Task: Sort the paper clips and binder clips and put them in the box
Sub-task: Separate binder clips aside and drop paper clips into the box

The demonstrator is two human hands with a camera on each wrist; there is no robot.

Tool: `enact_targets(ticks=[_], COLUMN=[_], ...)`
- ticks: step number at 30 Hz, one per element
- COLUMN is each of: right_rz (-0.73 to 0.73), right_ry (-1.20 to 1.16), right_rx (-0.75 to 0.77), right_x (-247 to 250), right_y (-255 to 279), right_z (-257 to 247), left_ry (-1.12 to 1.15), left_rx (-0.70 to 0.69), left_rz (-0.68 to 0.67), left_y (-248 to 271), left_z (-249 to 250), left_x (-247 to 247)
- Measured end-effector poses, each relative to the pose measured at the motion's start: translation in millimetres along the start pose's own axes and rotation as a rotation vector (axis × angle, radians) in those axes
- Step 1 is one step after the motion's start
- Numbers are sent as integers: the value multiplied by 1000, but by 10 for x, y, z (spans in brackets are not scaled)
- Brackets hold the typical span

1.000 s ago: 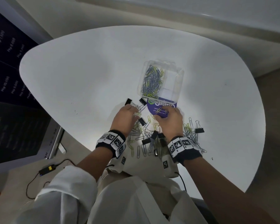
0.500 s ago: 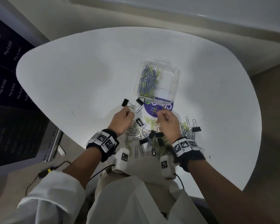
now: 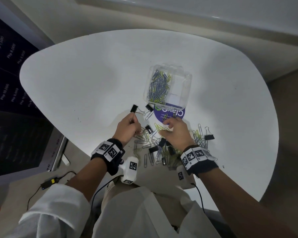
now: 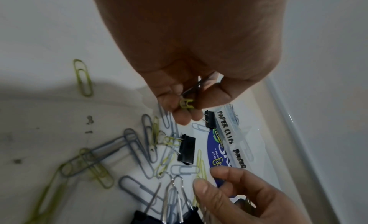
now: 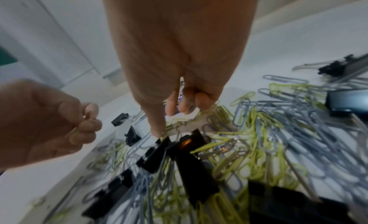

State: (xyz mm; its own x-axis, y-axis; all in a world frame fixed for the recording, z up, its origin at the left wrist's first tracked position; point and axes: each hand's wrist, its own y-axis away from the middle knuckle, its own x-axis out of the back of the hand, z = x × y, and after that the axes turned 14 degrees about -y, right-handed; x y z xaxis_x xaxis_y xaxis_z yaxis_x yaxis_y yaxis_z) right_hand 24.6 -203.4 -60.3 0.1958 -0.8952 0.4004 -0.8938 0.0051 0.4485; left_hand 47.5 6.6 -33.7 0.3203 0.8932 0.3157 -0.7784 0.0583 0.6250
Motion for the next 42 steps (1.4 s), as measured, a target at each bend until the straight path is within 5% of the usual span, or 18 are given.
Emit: enact_targets(ticks=[6, 10, 14, 20, 26, 33, 42], right_rz=[29, -1, 3, 31, 11, 10, -153], right_ry=[228, 269, 125, -156, -259, -516, -92], right_rx=[111, 138, 91, 55, 39, -236, 2], right_x=[-78, -95, -74, -42, -14, 21, -159], right_y=[-27, -32, -29, 25, 25, 15, -17], right_z=[-29, -39, 20, 66, 59, -49, -107], left_ry=[-59, -416, -773, -843, -869, -753, -455], left_rx=[6, -130, -284, -405, -358, -306, -180], left_rz=[4, 5, -1, 73, -26, -69, -31], left_y=[33, 32, -17, -21, -43, -10, -10], left_z=[-38, -130, -261, -270, -247, -143, -204], left_x=[29, 7, -27, -88, -62, -24, -100])
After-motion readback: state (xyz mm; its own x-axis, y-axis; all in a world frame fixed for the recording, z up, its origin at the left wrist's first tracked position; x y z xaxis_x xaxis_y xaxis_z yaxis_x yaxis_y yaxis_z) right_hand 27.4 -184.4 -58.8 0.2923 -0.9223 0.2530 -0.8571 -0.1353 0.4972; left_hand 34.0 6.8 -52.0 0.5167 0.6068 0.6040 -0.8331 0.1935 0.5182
